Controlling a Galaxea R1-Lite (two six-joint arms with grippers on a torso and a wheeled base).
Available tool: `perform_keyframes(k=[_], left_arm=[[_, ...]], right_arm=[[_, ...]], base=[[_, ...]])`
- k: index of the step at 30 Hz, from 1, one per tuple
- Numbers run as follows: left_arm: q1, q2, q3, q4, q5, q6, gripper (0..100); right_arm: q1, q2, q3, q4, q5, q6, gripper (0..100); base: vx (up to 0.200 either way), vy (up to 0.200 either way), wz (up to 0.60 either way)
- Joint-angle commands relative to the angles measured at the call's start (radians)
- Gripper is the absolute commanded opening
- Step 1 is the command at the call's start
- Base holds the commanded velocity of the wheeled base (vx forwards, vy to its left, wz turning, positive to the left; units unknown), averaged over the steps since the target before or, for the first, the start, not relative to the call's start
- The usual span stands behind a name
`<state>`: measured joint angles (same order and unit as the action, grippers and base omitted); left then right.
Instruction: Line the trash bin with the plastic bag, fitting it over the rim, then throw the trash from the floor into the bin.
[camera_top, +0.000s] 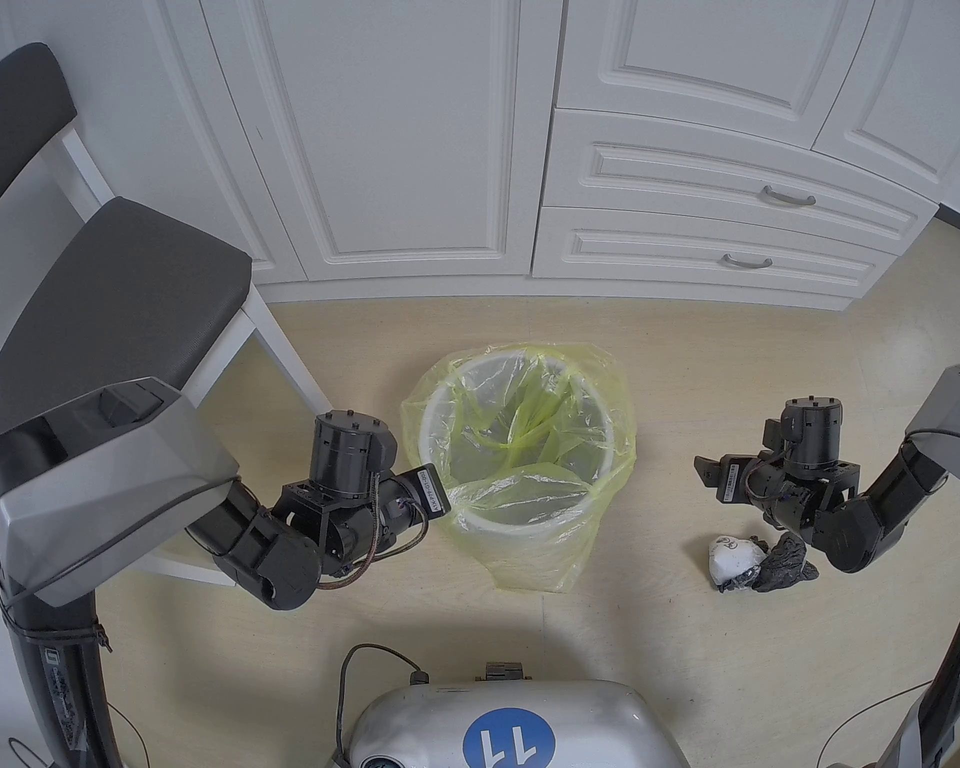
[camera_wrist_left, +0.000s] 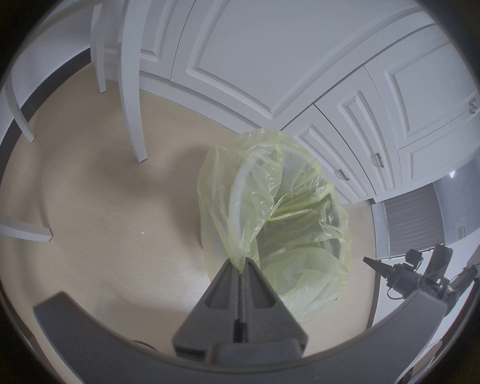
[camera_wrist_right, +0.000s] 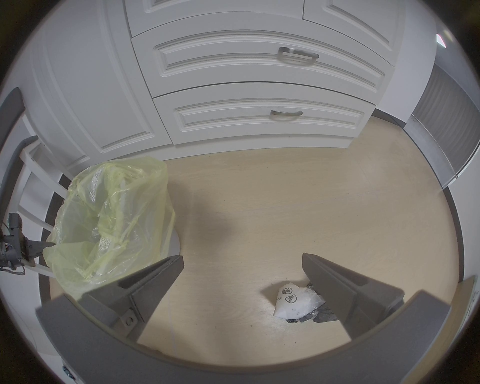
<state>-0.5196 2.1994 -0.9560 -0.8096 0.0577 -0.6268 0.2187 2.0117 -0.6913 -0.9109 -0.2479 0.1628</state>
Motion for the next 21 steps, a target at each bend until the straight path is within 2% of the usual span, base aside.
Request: perform_keyframes(k=[1, 12, 16, 17, 21], left_arm=[[0.0, -0.006, 0.003, 0.0, -0.001, 0.001, 0], [0.001, -0.006, 0.009, -0.002, 0.001, 0.006, 0], [0.009, -0.029, 0.026, -0.002, -0.001, 0.024, 0], [0.019, -0.118, 0.068, 0.017, -0.016, 0.053, 0], [0.021, -0.15, 0.108, 0.02, -0.03, 0.091, 0]], right_arm=[[-0.001, -0.005, 0.004, 0.0, -0.001, -0.002, 100], [-0.004, 0.002, 0.007, 0.0, -0.001, 0.0, 100], [-0.004, -0.002, 0.007, 0.0, -0.001, -0.002, 100], [-0.007, -0.004, 0.009, 0.0, -0.001, -0.002, 100], [-0.012, -0.002, 0.01, 0.0, -0.001, -0.003, 100]], base=[[0.0, 0.0, 0.0], [0.0, 0.0, 0.0], [0.0, 0.0, 0.0], [0.0, 0.0, 0.0], [0.0, 0.0, 0.0]])
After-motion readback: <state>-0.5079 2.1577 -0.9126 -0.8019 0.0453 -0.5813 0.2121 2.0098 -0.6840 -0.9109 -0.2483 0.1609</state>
